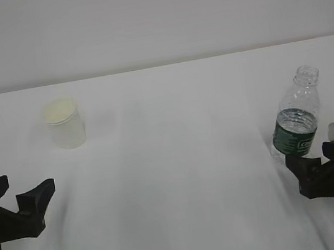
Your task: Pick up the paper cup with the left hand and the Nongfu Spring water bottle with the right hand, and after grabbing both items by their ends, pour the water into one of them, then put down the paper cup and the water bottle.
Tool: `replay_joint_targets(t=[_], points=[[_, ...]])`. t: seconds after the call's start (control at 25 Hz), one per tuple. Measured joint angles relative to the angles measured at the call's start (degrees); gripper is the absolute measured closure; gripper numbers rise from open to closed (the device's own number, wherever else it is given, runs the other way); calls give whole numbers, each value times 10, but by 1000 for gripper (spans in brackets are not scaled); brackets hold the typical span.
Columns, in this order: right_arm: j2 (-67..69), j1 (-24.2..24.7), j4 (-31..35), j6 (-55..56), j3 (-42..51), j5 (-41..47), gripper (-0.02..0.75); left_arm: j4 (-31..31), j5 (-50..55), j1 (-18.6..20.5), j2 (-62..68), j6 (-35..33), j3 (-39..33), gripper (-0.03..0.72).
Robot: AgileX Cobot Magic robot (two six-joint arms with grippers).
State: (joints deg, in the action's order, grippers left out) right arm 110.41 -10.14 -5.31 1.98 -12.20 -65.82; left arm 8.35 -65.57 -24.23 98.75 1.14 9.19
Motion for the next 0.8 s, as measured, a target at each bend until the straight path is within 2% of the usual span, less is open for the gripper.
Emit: replay_joint_targets(t=[0.8], points=[[40, 0, 12, 0, -69, 0, 150, 1, 0, 0, 0, 0, 1, 76]])
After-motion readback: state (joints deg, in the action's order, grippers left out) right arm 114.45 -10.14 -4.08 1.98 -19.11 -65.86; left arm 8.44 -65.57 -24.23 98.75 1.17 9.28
